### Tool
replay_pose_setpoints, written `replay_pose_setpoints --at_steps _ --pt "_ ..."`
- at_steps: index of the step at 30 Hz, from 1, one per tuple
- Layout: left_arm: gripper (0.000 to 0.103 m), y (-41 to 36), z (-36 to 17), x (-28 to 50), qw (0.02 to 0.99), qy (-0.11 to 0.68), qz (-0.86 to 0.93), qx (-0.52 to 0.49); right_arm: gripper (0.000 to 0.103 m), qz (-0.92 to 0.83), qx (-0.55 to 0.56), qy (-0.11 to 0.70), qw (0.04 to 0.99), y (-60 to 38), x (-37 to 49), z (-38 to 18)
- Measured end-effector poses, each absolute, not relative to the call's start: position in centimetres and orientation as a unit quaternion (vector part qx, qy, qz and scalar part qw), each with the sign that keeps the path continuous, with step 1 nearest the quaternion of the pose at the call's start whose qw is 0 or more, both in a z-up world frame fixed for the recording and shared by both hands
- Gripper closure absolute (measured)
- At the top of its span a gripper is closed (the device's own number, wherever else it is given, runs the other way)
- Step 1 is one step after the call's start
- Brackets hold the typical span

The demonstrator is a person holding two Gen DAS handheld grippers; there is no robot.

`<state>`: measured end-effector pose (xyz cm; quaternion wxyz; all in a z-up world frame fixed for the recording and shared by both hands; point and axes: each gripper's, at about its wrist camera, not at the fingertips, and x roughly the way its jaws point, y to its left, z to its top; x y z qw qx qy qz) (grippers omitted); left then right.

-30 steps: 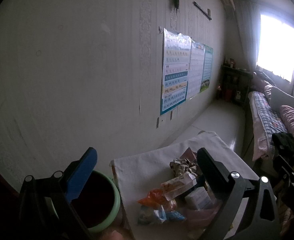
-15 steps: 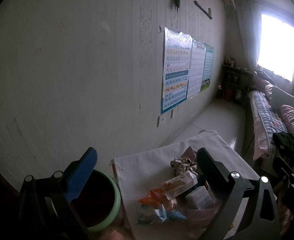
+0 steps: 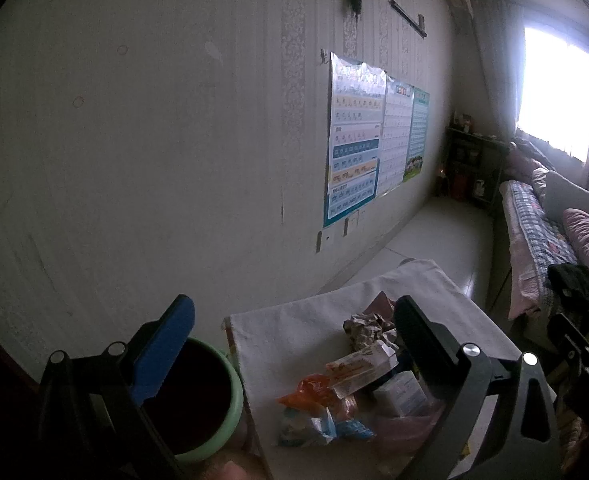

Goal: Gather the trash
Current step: 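Grasp the blue-white wrapper with the left gripper while the right gripper grasps a pink wrapper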

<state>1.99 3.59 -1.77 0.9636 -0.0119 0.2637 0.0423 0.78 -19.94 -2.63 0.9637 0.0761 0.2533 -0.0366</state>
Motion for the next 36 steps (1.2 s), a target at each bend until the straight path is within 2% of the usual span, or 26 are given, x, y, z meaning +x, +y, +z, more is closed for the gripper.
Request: replay_pose_setpoints --at_steps 11,17,27,32,34,36 --pt "0.008 3.6 -1.8 2.0 0.963 0.265 0.04 -0.009 0.003 -0.036 0.079 0.255 0.963 -20.0 0.8 -2.9" --pt "0.008 3.9 -3.5 2.3 0.958 0.287 0.022 0.005 0.003 -0.03 0.089 0.273 0.957 -21.6 1.5 -4.4" --pt "0.008 2.6 -12.6 3.2 0.908 0.414 -0.056 0.025 0.003 -0.048 0.098 0.411 0.905 -25.6 2.0 -13.3" --pt "0.009 2.8 -15.0 3.2 0.899 0.434 -0.043 0.03 0.004 0.003 0.093 0.455 0.886 -24.3 1.5 -16.8" --pt "0.01 3.5 -15.4 3.6 0.895 0.443 -0.047 0.007 0.015 0.028 0.098 0.471 0.876 -23.4 1.8 -17.9" --pt "0.014 4.1 -15.7 3.7 0.895 0.445 -0.041 0.002 0.021 0.062 0.099 0.496 0.861 -22.1 2.2 -19.0"
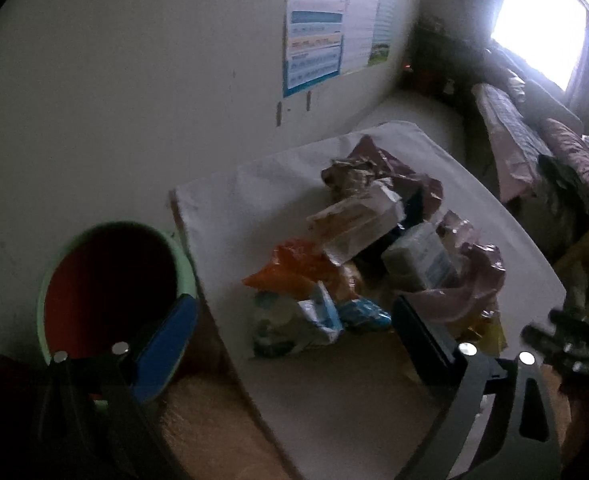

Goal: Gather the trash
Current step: 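Grasp the blue-white wrapper with the left gripper while the right gripper grasps a pink wrapper, then carry both wrappers over the green bin and open both grippers to drop them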

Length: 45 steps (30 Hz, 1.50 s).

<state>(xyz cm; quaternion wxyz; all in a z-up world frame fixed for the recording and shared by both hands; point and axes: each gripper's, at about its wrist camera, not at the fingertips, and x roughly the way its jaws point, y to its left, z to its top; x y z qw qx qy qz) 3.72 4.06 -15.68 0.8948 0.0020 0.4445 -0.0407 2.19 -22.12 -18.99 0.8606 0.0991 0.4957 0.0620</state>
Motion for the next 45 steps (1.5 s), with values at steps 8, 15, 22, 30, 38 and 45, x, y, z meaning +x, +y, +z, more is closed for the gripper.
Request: replay_pose_setpoints --at_steps 8,15,22,30,38,45 --pt "0.055 5.9 -17.8 4.4 0.869 0.492 -0.056 -0.014 0.047 0.161 0.057 0.554 0.814 -16.5 1.4 -22.5" --pt "0.064 4.6 -18.5 6.3 0.86 0.501 -0.094 -0.009 0.059 0.171 0.069 0.553 0.813 -16.0 1.3 -22.6" --pt "0.057 4.2 -18.4 6.8 0.853 0.509 -0.112 -0.027 0.047 0.139 0.119 0.52 0.835 -18.7 1.8 -20.6" --pt "0.031 2.8 -21.4 7.5 0.841 0.529 -0.115 -0.002 0.039 0.11 0.143 0.507 0.843 -20.5 2.4 -19.9" --pt "0.071 3.6 -22.1 7.9 0.831 0.543 -0.115 -0.036 0.039 0.104 0.156 0.493 0.85 -20.9 3.4 -19.3" --pt "0.087 5.3 -20.9 6.2 0.839 0.527 -0.114 -0.077 0.039 0.065 0.172 0.484 0.856 -21.2 6.9 -19.5"
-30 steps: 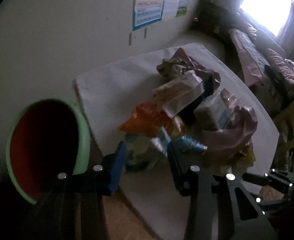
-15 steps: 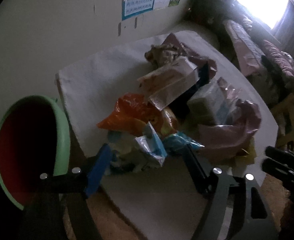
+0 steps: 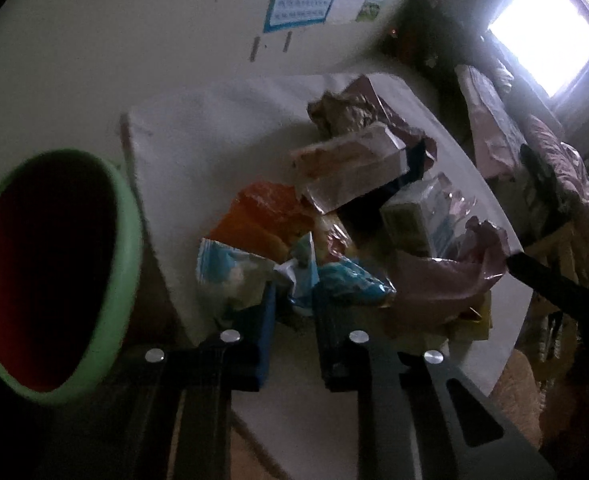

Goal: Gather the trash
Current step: 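Carry both wrappers over the green bin and open both grippers to drop them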

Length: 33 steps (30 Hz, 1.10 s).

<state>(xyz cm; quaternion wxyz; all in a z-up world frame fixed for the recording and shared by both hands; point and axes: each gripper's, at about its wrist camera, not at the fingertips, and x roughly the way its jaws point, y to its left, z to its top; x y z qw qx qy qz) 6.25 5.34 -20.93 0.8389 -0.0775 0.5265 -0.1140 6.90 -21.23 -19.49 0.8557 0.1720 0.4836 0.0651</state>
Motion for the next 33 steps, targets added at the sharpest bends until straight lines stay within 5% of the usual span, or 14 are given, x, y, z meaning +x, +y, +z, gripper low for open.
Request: replay_pose_setpoints --at_steps 2,7,20,33 --pt "0.088 5.7 -20.1 5.7 0.846 0.515 -0.111 -0.074 0.04 0.057 0.171 0.489 0.853 -21.2 7.8 -20.0" --pt "0.088 7.2 -18.1 4.6 0.86 0.492 -0.111 -0.076 0.084 0.05 0.175 0.49 0.853 -21.6 7.6 -19.9" --pt "0.087 14.0 -15.5 3.9 0.9 0.43 -0.013 -0.067 0.085 0.081 0.141 0.391 0.906 -19.0 5.7 -9.9" --pt "0.087 24.0 -18.1 3.9 0.885 0.444 0.077 -0.114 0.085 0.217 0.068 0.415 0.881 -0.6 11.9 -11.9"
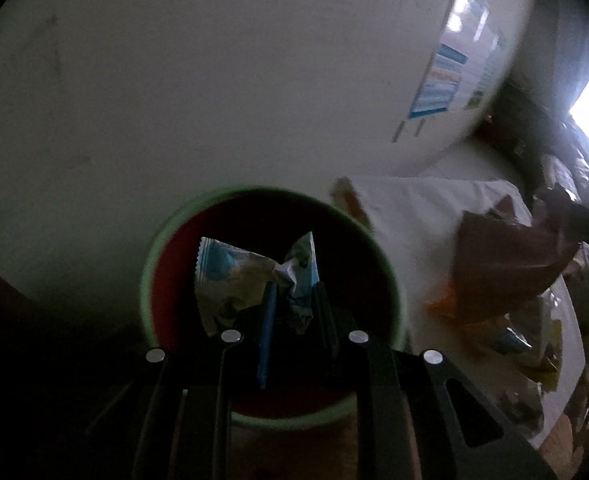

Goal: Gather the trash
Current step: 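Carry both wrappers over the green bin and open both grippers to drop them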

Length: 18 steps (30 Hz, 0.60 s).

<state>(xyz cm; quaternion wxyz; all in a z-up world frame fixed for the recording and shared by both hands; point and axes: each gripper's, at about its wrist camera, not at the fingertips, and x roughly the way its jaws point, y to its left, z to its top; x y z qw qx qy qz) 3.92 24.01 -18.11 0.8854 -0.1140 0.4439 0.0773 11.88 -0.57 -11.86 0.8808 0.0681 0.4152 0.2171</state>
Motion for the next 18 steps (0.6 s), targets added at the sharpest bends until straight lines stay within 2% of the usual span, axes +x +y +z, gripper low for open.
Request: replay_pose_setpoints --at_steps 9,11,12,13,15,17,18 --pt "0.087 26.8 -19.9 5.7 0.875 0.456 0.094 -0.13 0.084 0.254 0.016 0.445 0.859 7.3 13.7 -14.1" --pt "0.084 27.0 -20.0 5.8 0.874 0.457 0.099 -0.134 0.081 0.255 0.014 0.448 0.857 7.6 13.8 -14.2" --pt "0.079 27.2 -20.1 5.7 0.874 0.456 0.102 -0.137 0.074 0.257 0.016 0.45 0.855 7.7 13.9 -14.3" --pt "0.075 27.3 -20.1 5.7 0.874 0.453 0.107 -0.138 0.061 0.258 0.018 0.451 0.854 7.7 14.0 -14.4" --pt "0.07 27.5 -20.2 5.6 0.874 0.452 0.114 -0.139 0.049 0.259 0.023 0.452 0.853 7.8 14.0 -14.4" --pt "0.053 27.6 -20.1 5.5 0.874 0.449 0.122 -0.139 0.049 0.264 0.025 0.452 0.852 7.9 14.0 -14.4" --pt "0.051 27.7 -20.1 5.2 0.875 0.447 0.125 -0.14 0.049 0.265 0.025 0.453 0.851 7.9 14.0 -14.5"
